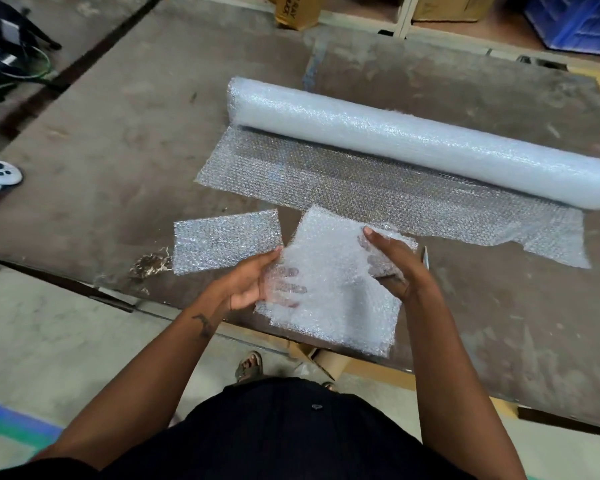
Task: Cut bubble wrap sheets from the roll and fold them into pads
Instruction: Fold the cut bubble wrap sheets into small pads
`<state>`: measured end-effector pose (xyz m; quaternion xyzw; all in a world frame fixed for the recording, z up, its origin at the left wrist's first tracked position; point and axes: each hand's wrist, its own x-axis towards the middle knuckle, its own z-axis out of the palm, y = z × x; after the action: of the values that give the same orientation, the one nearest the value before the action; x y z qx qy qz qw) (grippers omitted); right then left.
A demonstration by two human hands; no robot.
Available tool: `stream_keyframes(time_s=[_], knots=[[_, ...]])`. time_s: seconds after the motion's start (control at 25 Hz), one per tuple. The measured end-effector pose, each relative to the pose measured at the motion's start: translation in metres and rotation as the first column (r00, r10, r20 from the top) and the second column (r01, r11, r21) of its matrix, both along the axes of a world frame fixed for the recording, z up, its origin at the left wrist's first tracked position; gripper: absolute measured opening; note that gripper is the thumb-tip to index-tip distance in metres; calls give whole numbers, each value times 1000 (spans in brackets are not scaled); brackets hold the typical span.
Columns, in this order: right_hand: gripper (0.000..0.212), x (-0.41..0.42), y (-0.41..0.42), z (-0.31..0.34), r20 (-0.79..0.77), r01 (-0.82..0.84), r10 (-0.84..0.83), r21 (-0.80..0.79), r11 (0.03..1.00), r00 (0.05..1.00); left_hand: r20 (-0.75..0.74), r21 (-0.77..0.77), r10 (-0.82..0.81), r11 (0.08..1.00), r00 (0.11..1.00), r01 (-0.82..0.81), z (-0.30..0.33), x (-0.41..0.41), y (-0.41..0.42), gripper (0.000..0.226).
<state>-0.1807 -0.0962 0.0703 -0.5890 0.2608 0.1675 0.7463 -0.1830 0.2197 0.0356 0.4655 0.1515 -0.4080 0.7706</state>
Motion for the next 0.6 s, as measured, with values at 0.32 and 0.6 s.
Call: stream_keyframes(time_s=[0.32, 0.6], knots=[[13, 47, 78, -37, 119, -69, 112, -317, 946, 987, 438, 451, 280, 754, 854, -478, -11, 30, 73, 26], [35, 102, 168, -66, 204, -6, 125, -502, 865, 971, 593, 702, 92, 427, 800, -570, -40, 61, 158, 47]])
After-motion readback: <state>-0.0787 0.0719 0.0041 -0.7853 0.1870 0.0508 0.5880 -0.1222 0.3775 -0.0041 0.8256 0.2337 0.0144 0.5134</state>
